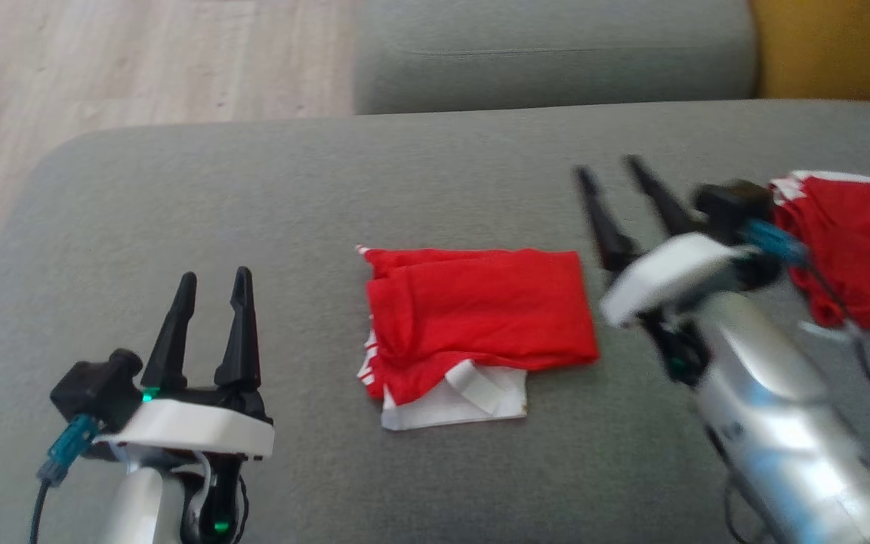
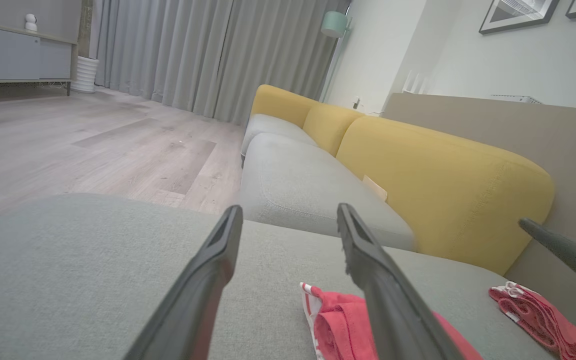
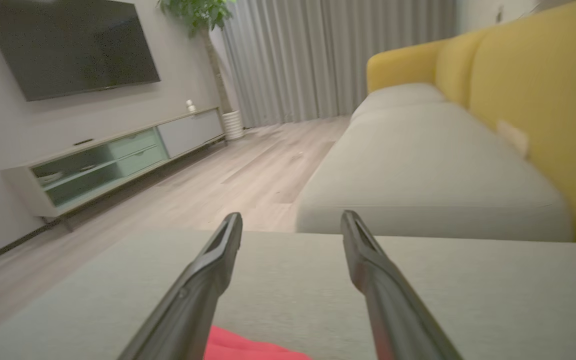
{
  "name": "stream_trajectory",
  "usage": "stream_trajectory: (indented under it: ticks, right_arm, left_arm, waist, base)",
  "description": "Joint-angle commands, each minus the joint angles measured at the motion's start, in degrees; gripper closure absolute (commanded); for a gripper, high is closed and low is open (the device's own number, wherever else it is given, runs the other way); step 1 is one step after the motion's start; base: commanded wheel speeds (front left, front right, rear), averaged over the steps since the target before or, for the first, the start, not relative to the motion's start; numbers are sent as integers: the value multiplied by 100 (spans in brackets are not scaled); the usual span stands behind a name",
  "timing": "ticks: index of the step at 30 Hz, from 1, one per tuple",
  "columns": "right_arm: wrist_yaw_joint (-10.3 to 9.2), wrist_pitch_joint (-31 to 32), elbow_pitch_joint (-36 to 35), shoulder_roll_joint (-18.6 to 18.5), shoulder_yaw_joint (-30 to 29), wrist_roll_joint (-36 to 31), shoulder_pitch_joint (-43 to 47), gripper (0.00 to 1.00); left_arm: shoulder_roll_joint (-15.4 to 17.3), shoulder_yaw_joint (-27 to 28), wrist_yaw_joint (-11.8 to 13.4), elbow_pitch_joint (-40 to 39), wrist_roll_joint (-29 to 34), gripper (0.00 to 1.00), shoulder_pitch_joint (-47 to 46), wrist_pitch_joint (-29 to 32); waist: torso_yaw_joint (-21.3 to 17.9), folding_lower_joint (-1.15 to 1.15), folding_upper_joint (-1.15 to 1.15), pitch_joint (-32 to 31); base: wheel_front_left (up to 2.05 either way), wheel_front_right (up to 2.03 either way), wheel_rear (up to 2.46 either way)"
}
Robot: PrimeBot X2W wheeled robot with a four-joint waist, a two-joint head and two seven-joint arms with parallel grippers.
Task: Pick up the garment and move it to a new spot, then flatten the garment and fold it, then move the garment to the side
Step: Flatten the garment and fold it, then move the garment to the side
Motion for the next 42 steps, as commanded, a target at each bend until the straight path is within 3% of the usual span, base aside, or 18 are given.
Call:
stream_trajectory:
  ticks: [1, 4, 9, 14, 31, 42]
  right_arm:
    - [-5, -77, -495, -15, -599, -693, 447, 0]
    - [-5, -78, -1090, 69, -1513, -1553, 1066, 0]
    - [-5, -78, -1823, 262, -2259, -2331, 1769, 0]
    - [-5, -78, -2386, 370, -2587, -2712, 2403, 0]
    - [-5, -55, -2571, 381, -2558, -2346, 2722, 0]
    - [-5, 562, -1751, 381, -2313, -2179, 2191, 0]
  left_arm:
    - [19, 219, 50, -259, -14, 0, -231, -45]
    - [19, 226, 76, -305, 15, 0, -199, -45]
    - [19, 216, 70, -326, 179, 0, -152, -45]
    - [19, 206, 83, -358, 349, 0, -24, -45]
    - [19, 84, 30, -354, 532, 0, 28, -45]
    - [19, -220, -58, -218, 462, 0, -254, -45]
  waist:
    - [-226, 0, 0, -17]
    - [-322, 0, 0, -17]
    - [-382, 0, 0, -13]
    - [-400, 0, 0, -4]
    - [-171, 0, 0, 193]
    - [315, 0, 0, 707]
  base:
    - [0, 0, 0]
    - [0, 0, 0]
    - [0, 0, 0]
    - [0, 0, 0]
    - [0, 0, 0]
    - [0, 0, 0]
